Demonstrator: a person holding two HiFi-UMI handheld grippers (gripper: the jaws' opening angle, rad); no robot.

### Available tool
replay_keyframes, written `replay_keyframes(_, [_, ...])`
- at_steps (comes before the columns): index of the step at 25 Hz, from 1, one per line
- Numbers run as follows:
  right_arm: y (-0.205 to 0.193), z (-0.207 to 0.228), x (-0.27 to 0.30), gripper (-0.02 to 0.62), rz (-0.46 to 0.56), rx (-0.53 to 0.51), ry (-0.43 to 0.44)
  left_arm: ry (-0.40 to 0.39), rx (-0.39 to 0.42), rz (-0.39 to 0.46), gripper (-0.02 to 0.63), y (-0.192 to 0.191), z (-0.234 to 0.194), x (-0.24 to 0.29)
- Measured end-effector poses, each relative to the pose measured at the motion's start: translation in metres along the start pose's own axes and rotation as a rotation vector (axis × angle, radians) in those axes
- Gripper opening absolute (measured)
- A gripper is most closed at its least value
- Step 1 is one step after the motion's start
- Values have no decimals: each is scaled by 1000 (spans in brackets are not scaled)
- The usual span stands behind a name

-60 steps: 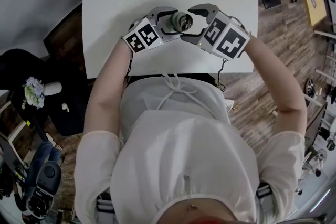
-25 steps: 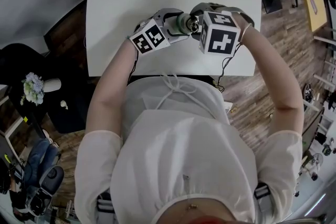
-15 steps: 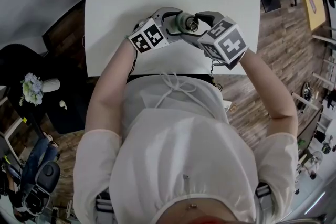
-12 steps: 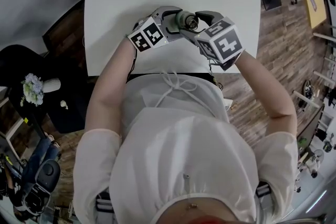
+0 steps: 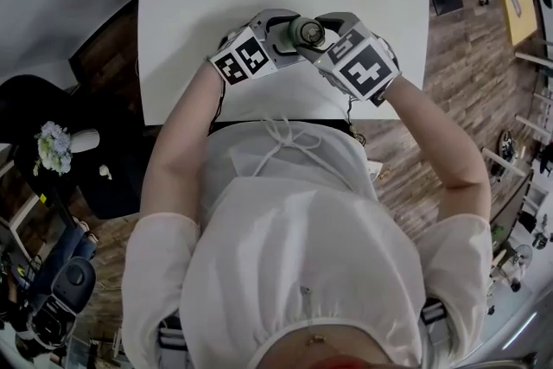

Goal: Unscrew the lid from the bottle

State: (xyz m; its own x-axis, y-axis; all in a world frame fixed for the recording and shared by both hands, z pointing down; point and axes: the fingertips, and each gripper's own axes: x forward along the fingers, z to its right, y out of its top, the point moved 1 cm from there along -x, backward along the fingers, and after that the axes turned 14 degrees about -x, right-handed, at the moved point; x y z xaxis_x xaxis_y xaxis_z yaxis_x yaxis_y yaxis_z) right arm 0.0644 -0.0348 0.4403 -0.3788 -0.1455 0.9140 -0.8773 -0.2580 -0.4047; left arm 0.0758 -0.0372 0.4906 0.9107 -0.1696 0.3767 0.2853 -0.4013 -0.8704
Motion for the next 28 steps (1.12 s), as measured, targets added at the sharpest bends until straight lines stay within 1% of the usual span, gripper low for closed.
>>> replay_keyframes(3, [-1, 0, 0, 268, 25, -80, 72, -4, 1, 6, 365, -1, 1, 1])
replay_keyframes(8, [-8, -2, -4, 268, 79, -333, 202, -13, 9, 8, 365, -1, 2, 4])
replay_keyframes(11, [-8, -2, -4, 267, 115, -384, 247, -12, 4, 6, 365, -1, 2, 3])
replay_keyframes(13, [-9, -3, -4, 268, 93, -423, 260, -16, 8, 4, 365, 0, 3, 4])
replay_keyframes(17, [-9, -3, -2, 268, 11, -559, 300, -20, 7, -1, 365, -2, 2, 3])
replay_keyframes(19, [-9, -2, -1, 270, -18, -595, 302, -20, 6, 7, 365, -2, 1, 2])
replay_keyframes(21, [-8, -1, 0, 279, -30, -579, 264, -19, -1, 9, 365, -1, 1, 1])
replay_keyframes(22, [-8, 0, 0, 303, -33, -552, 235, -18, -4, 8, 365, -1, 1, 1])
replay_keyframes(23, [-8, 0, -1, 310, -27, -510, 212, -18, -4, 7, 365, -1, 1, 1])
replay_keyframes(24, [-7, -1, -3, 328, -8, -446, 200, -19, -2, 6, 365, -1, 1, 1])
replay_keyframes(26, [-4, -3, -6, 368, 43, -252, 196, -20, 0, 5, 365, -1, 1, 0])
replay_keyframes(28, [-4, -1, -7, 365, 70, -45, 187, -21, -1, 6, 365, -1, 1, 0])
